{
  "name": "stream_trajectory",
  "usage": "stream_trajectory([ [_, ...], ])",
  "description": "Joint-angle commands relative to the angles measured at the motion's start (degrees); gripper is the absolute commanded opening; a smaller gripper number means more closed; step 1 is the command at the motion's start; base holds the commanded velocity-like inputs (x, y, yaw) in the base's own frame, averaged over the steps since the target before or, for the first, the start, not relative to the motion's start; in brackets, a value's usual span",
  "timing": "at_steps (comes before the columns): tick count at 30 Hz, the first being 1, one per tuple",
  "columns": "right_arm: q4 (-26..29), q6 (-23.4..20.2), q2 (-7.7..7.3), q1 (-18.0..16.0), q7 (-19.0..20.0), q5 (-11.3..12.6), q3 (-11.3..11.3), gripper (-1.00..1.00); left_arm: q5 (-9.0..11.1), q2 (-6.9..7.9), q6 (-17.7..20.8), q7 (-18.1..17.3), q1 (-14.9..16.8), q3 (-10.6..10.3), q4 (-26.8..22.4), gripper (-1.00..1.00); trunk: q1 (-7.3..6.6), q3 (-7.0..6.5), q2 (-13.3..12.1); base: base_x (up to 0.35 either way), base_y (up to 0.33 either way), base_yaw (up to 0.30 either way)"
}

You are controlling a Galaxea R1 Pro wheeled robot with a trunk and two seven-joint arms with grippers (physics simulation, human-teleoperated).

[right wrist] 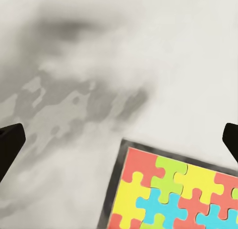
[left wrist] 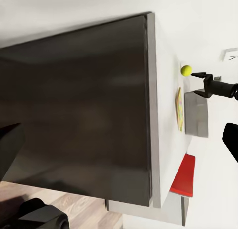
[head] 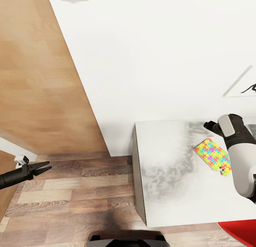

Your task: Put all the toys in the child's room - the three board games (two on the bed and one on the table), the two jigsaw puzzles on the table, and the tennis ball on the table - inside the toy box on the table in the child's room.

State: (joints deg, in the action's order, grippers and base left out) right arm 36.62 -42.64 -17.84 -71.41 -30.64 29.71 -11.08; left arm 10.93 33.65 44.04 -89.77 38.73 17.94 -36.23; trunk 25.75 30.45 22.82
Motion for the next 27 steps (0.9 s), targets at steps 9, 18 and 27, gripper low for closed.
stream_trajectory([
  [9, -0.03, -0.12, -0.06, -0.05, -0.48, 0.61, 0.0, 1.0, -0.03, 0.01, 0.61, -0.24, 0.03, -0.01, 0.01, 1.0, 0.03, 0.75, 0.1, 0.0, 0.0, 0.0],
  [18, -0.05, -0.16, -0.09, -0.05, -0.48, 0.59, 0.02, 1.0, -0.03, 0.01, 0.61, -0.24, 0.03, -0.01, -0.02, 1.0, 0.03, 1.49, 0.1, 0.0, 0.0, 0.0],
  [27, -0.02, -0.11, -0.11, -0.05, -0.47, 0.53, 0.0, 1.0, -0.03, 0.01, 0.61, -0.24, 0.04, -0.01, -0.03, 1.0, 0.03, 2.23, 0.1, 0.0, 0.0, 0.0],
])
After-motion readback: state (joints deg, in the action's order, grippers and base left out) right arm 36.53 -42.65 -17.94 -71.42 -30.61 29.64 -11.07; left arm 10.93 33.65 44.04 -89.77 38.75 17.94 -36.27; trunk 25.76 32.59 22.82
